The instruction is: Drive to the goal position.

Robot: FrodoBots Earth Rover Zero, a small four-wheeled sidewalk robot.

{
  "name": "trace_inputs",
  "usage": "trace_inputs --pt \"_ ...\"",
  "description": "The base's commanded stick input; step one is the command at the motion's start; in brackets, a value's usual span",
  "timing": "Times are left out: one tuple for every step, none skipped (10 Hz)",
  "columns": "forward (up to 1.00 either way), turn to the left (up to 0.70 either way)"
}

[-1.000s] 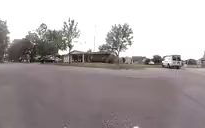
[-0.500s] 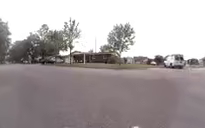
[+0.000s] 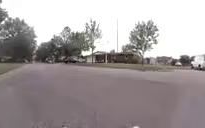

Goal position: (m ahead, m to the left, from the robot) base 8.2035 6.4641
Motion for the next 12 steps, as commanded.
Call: trace_inputs --pt "0.70 0.35" --pt "0.70 0.35" --pt "0.69 0.34" --pt "0.70 0.24" --pt "0.69 0.06" --pt "0.69 0.00" --pt "0.69 0.00" --pt "0.69 0.00" --pt "0.69 0.00" --pt "0.69 0.00" --pt "0.69 0.00" --pt "0.69 0.00"
